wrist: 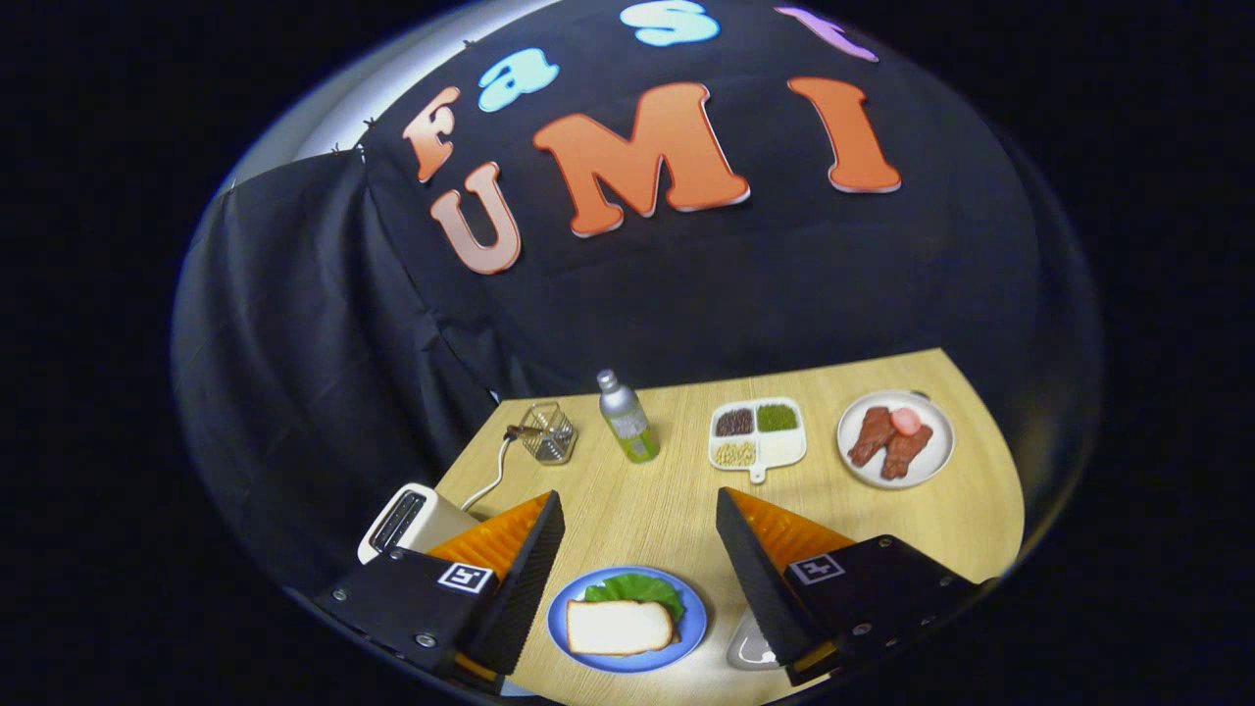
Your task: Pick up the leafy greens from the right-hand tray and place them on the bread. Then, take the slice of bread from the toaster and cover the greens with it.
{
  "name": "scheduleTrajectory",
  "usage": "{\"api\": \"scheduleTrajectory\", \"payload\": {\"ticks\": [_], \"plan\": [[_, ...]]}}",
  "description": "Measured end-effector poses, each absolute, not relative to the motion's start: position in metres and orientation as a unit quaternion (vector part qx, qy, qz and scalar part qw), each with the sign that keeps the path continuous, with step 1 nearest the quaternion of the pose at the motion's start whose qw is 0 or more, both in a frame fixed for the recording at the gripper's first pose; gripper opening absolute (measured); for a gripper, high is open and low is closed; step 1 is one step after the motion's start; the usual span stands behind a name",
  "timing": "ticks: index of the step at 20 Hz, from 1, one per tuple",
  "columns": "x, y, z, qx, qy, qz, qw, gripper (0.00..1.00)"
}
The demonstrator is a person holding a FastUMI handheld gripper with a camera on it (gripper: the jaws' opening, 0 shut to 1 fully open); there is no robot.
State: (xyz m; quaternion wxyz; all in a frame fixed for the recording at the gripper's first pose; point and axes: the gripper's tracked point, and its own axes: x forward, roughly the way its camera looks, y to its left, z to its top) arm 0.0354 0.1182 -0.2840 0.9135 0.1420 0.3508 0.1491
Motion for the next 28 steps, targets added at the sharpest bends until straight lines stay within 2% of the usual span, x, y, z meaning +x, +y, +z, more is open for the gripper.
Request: {"api": "scheduleTrajectory", "payload": {"ticks": [11,19,28], "plan": [[0.047,0.071,-0.080,0.083,0.136,0.101,0.982,0.97],[0.052,0.052,-0.009,0.020,0.032,0.045,0.998,0.98],[0.040,0.038,0.030,-0.010,-0.019,0.002,1.000,0.99]]}}
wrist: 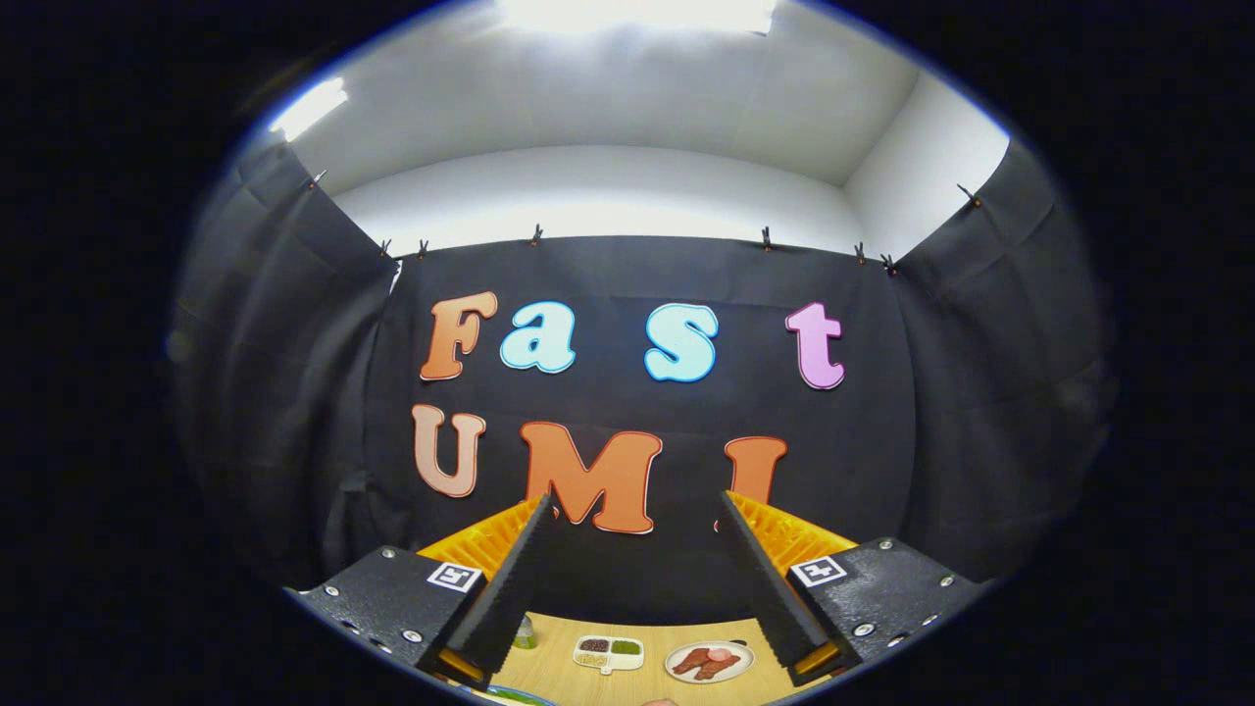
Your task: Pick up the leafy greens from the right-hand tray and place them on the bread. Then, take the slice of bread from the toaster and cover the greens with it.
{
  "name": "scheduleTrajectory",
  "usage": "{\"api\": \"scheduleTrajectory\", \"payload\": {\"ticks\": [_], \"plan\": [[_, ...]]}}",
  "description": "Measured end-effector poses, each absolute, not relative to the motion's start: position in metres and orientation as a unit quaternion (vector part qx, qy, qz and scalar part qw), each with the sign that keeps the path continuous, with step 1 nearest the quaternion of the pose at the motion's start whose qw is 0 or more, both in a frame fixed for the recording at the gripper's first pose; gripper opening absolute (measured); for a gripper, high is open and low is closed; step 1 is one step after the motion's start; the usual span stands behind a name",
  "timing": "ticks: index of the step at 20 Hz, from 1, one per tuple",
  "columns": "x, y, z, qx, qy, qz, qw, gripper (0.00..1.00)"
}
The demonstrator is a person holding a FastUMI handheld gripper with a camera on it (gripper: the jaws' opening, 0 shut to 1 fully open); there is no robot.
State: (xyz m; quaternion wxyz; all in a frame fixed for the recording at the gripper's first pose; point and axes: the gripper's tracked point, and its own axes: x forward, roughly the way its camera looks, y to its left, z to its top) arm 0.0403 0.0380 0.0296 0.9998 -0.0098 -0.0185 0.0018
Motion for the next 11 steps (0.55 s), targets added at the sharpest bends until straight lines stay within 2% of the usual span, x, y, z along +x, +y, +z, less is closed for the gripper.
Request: {"api": "scheduleTrajectory", "payload": {"ticks": [11], "plan": [[0.014,0.026,0.029,-0.026,-0.024,0.008,0.999,1.00]]}}
